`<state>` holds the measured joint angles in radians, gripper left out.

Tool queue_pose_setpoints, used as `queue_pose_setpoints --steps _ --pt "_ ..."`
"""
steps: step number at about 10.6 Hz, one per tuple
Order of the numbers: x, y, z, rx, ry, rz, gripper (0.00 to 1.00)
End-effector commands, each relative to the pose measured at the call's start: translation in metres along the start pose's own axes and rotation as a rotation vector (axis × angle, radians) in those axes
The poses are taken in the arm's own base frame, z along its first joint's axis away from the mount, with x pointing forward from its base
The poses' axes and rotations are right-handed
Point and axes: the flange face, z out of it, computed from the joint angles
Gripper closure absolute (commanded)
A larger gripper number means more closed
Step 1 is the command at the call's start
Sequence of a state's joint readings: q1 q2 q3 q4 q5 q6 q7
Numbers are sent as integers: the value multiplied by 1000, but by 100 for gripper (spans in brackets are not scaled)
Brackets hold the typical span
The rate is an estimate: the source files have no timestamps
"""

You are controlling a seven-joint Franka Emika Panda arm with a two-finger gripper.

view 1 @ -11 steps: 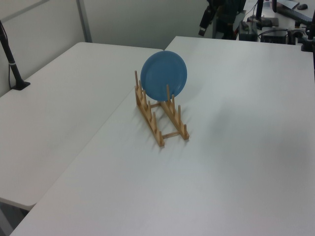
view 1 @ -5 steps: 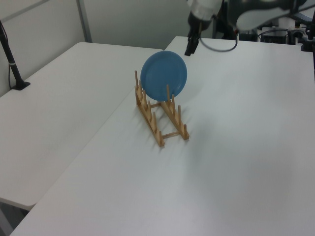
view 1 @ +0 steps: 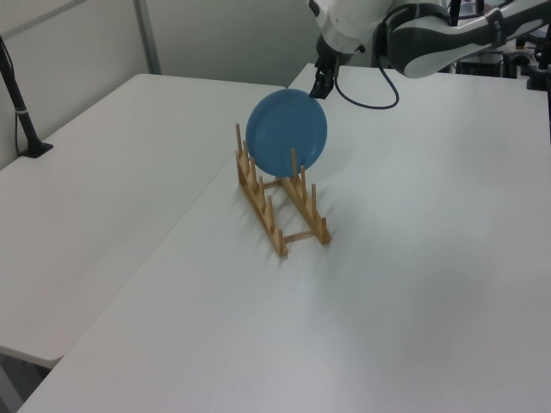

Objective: Pick plate from plate rack
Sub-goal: 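Lower the open gripper onto the rim of the blue plate, then close the gripper on the blue plate's rim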

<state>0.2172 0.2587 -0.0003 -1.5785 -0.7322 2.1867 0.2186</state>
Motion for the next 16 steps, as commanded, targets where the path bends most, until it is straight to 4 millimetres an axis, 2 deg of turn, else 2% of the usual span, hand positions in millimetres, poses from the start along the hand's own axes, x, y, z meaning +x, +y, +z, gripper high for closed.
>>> queue_pose_setpoints --steps 1,3,5,6,9,11,14,16 --pt "15 -2 16 -36 37 -4 30" --pt "25 -1 19 -41 54 2 32" --pt "35 -3 31 -48 60 3 36" --pt "37 -8 38 -55 56 -7 36" --pt "38 -12 41 -54 65 -16 40" --pt "39 -13 42 -74 87 -39 51" --pt "38 -16 44 -91 89 -62 75" --pt "38 -21 44 -88 87 -71 82"
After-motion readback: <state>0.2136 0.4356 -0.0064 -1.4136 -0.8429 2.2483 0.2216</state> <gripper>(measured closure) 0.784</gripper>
